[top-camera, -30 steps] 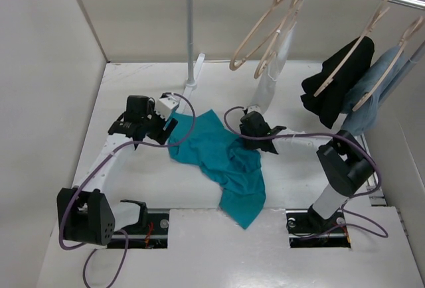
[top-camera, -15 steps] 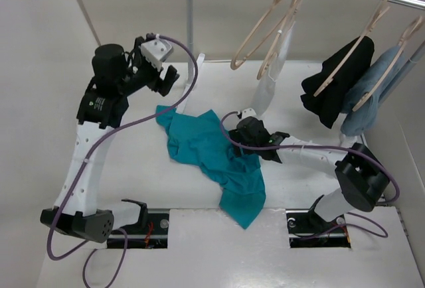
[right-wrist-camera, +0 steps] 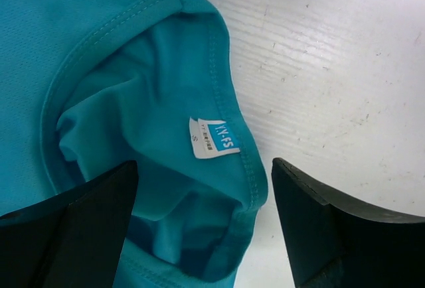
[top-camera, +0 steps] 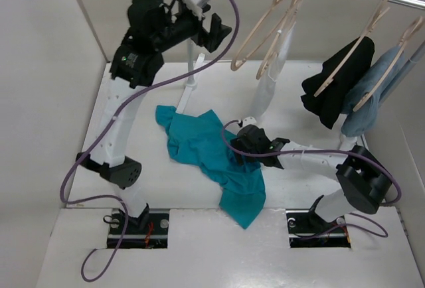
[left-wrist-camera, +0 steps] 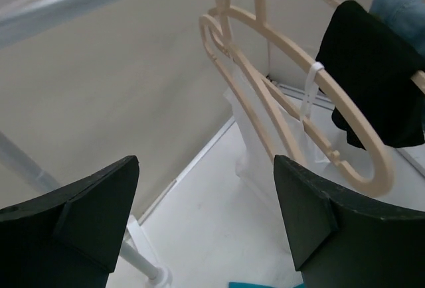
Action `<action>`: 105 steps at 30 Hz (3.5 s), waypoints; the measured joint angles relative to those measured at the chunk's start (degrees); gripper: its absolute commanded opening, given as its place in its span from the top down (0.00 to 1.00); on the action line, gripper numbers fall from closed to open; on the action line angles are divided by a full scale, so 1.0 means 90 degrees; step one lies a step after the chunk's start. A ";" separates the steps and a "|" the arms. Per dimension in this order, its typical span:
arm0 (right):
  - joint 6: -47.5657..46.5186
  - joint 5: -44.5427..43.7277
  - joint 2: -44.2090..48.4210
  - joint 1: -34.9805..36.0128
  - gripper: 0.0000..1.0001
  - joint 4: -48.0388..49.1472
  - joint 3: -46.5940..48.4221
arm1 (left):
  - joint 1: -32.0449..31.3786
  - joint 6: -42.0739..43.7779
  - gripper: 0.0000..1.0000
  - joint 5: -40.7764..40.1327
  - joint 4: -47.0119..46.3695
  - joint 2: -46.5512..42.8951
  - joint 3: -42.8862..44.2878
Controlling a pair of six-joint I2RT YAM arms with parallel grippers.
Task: Place the t-shirt on the hanger
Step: Grab a hanger with the left arm
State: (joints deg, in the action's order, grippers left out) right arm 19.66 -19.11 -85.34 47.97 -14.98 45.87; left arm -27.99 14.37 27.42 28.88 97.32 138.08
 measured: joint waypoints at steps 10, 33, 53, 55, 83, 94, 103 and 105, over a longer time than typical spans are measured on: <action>0.0447 -0.0053 0.0537 0.0226 0.14 -0.0046 -0.0590 | -0.0760 -0.0602 0.17 -0.0704 -0.0682 0.0763 -0.0447; 0.1061 -0.0112 0.0566 0.0678 0.15 -0.0182 -0.0937 | -0.1591 -0.1217 0.06 -0.1110 -0.1647 0.1090 0.0078; 0.1270 -0.0117 0.0658 0.0848 0.15 -0.0095 -0.1044 | -0.2312 -0.1195 0.08 -0.2708 -0.2569 0.1430 0.0002; 0.1307 -0.0117 0.0707 0.0855 0.15 -0.0041 -0.1100 | -0.2307 -0.1183 0.08 -0.2778 -0.2567 0.1418 -0.0138; 0.1467 -0.0163 0.0993 0.0879 0.15 0.0287 -0.1426 | -0.2698 -0.0969 0.23 -0.4454 -0.2348 0.1418 -0.0495; 0.1467 -0.0165 0.1018 0.0882 0.15 0.0301 -0.1450 | -0.2635 -0.0986 0.45 -0.4493 -0.2375 0.1416 -0.0576; 0.1513 -0.0165 0.1030 0.0882 0.15 0.0301 -0.1455 | -0.2166 -0.1110 0.51 -0.4267 -0.2186 0.1416 -0.0663; 0.1513 -0.0165 0.1030 0.0882 0.15 0.0301 -0.1455 | -0.2171 -0.1103 0.43 -0.4255 -0.2147 0.1416 -0.0665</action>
State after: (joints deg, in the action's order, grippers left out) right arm 33.28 -20.60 -76.07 55.90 -12.27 32.77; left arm -47.53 4.45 -10.87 9.56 110.06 132.09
